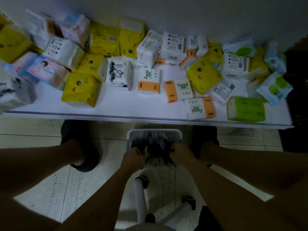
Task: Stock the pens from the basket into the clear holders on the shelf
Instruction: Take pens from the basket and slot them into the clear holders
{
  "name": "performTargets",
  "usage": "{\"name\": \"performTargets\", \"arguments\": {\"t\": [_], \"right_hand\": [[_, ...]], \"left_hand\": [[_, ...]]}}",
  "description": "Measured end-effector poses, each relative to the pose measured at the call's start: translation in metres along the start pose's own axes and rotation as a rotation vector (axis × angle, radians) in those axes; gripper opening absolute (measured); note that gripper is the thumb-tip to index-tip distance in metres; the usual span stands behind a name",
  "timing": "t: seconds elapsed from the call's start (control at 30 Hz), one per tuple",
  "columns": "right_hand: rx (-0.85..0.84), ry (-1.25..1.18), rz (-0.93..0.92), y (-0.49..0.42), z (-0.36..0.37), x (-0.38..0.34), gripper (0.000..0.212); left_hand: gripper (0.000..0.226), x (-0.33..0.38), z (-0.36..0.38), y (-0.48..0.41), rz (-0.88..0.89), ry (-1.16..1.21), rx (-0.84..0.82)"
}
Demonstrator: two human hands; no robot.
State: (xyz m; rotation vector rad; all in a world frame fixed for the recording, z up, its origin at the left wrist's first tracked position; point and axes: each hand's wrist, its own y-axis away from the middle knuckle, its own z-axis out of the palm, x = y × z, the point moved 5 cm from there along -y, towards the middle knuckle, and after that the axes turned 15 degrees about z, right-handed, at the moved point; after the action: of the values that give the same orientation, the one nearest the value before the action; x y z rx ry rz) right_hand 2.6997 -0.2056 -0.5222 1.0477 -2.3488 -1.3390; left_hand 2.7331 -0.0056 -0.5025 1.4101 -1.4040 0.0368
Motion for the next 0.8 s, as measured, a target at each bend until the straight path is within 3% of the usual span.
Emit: {"name": "performTargets", "arguments": {"t": [0.1,0.27,0.47,0.57,0.7,0.8], "right_hand": [[-0.017,0.005,-0.021,-0.004,-0.003,0.0,0.014],[-0.039,0.015,-0.032,-0.015,0.008,0.004,0.027],[-0.082,0.092,-0.003,-0.023,0.018,-0.002,0.021],[-0.088,0.128,-0.008,-0.026,0.023,-0.005,0.036],[-0.016,0.113,-0.027,-0.023,0.015,-0.012,0.022],[-0.011,0.127,-0.03,-0.02,0.01,-0.016,0.024]], "left_hand": [[0.009,0.006,-0.009,0.007,-0.002,0.101,0.019],[0.019,0.004,-0.019,0.017,-0.06,0.24,-0.012],[0.025,0.002,-0.031,0.02,-0.082,0.339,0.012],[0.025,0.002,-0.027,0.016,-0.109,0.357,-0.003],[0.026,-0.012,-0.013,0.013,-0.204,0.324,-0.061],[0.028,-0.015,-0.004,0.014,-0.238,0.296,-0.077]]}}
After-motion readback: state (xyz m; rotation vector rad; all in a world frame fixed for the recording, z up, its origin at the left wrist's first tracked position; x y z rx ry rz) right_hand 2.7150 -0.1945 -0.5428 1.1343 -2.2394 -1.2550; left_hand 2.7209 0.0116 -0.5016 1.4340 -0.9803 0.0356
